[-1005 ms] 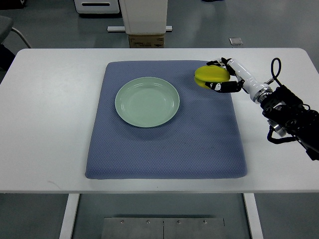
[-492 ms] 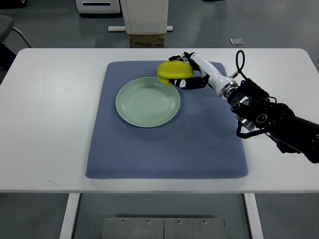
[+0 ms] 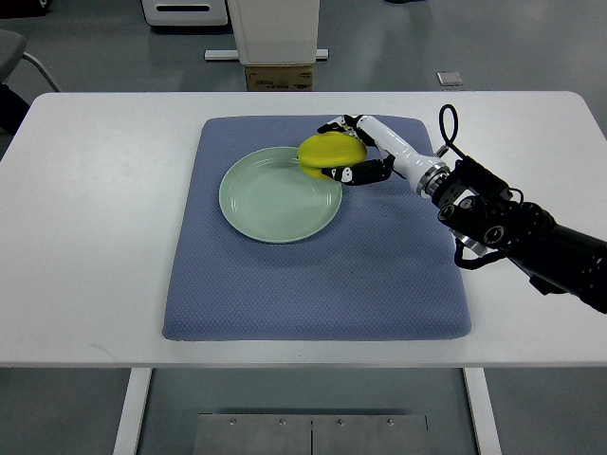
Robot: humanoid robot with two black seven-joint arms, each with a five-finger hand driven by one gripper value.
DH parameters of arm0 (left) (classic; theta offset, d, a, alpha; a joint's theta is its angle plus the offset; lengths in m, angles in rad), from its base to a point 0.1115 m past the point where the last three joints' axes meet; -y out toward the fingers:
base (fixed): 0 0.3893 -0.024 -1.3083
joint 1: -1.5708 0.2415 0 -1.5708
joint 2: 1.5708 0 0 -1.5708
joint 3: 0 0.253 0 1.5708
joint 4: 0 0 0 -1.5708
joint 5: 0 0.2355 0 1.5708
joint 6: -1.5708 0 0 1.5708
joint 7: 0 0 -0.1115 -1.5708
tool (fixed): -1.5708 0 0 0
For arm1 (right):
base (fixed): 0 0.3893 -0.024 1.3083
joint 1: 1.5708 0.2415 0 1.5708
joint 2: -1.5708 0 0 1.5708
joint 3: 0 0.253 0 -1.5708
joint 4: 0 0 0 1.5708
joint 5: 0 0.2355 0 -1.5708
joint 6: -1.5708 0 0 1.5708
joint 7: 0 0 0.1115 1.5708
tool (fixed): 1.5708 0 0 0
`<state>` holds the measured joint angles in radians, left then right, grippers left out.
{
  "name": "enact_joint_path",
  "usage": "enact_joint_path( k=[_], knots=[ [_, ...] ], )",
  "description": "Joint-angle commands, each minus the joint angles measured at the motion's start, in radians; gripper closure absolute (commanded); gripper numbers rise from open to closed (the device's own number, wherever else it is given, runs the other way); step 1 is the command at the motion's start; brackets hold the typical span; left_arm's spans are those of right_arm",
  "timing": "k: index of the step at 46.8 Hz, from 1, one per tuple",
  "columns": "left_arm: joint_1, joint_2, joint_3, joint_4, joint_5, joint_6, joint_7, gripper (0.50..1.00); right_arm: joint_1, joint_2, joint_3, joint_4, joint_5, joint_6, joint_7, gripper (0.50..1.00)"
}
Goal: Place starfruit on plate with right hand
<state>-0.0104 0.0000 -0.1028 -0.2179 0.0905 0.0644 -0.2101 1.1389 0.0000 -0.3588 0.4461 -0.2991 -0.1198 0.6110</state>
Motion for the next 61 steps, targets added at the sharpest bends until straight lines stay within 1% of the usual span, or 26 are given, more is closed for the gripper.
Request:
enact_joint_path(
  k=[1, 8, 9, 10, 14, 15, 17, 20, 21, 29, 32, 45, 49, 54, 61],
  knots=[
    [0.000, 0.000, 0.000, 0.000, 0.000, 0.000, 0.000, 0.500, -0.002, 0.000, -0.003, 0.000, 0.001, 0.000, 0.000, 1.000],
    [0.001, 0.000, 0.000, 0.000, 0.000, 0.000, 0.000, 0.500, 0.002, 0.000, -0.003, 0.000, 0.006, 0.000, 0.000, 1.000],
    [0.000, 0.000, 0.000, 0.000, 0.000, 0.000, 0.000, 0.500, 0.002, 0.000, -0.002, 0.000, 0.009, 0.000, 0.000, 0.974],
    [0.000, 0.000, 0.000, 0.000, 0.000, 0.000, 0.000, 0.500, 0.004, 0.000, -0.002, 0.002, 0.009, 0.002, 0.000, 0.934],
    [0.000, 0.000, 0.000, 0.000, 0.000, 0.000, 0.000, 0.500, 0.004, 0.000, 0.000, 0.006, 0.012, 0.002, 0.000, 0.750],
    [0.000, 0.000, 0.000, 0.000, 0.000, 0.000, 0.000, 0.500, 0.004, 0.000, 0.000, 0.008, 0.012, 0.002, 0.000, 0.712],
    [0.000, 0.000, 0.000, 0.000, 0.000, 0.000, 0.000, 0.500, 0.002, 0.000, 0.000, 0.008, 0.012, 0.002, 0.000, 0.653],
    [0.000, 0.000, 0.000, 0.000, 0.000, 0.000, 0.000, 0.500, 0.001, 0.000, 0.000, 0.011, 0.014, 0.003, 0.000, 0.536],
    [0.000, 0.000, 0.000, 0.000, 0.000, 0.000, 0.000, 0.500, -0.001, 0.000, 0.000, 0.011, 0.014, 0.005, 0.000, 0.523],
    [0.000, 0.000, 0.000, 0.000, 0.000, 0.000, 0.000, 0.500, -0.001, 0.000, 0.001, 0.028, 0.014, 0.011, 0.000, 0.519],
    [0.000, 0.000, 0.000, 0.000, 0.000, 0.000, 0.000, 0.500, -0.001, 0.000, 0.003, 0.036, 0.014, 0.011, 0.000, 0.509],
    [0.000, 0.000, 0.000, 0.000, 0.000, 0.000, 0.000, 0.500, -0.002, 0.000, 0.030, 0.031, 0.014, 0.011, 0.000, 0.500],
    [0.000, 0.000, 0.000, 0.000, 0.000, 0.000, 0.000, 0.500, -0.010, 0.000, 0.101, 0.029, 0.020, 0.019, 0.000, 0.500],
    [0.000, 0.000, 0.000, 0.000, 0.000, 0.000, 0.000, 0.500, -0.044, 0.000, 0.217, 0.029, 0.024, 0.066, 0.000, 0.500],
    [0.000, 0.000, 0.000, 0.000, 0.000, 0.000, 0.000, 0.500, -0.114, 0.000, 0.405, 0.022, 0.047, 0.069, 0.000, 0.500]
  ],
)
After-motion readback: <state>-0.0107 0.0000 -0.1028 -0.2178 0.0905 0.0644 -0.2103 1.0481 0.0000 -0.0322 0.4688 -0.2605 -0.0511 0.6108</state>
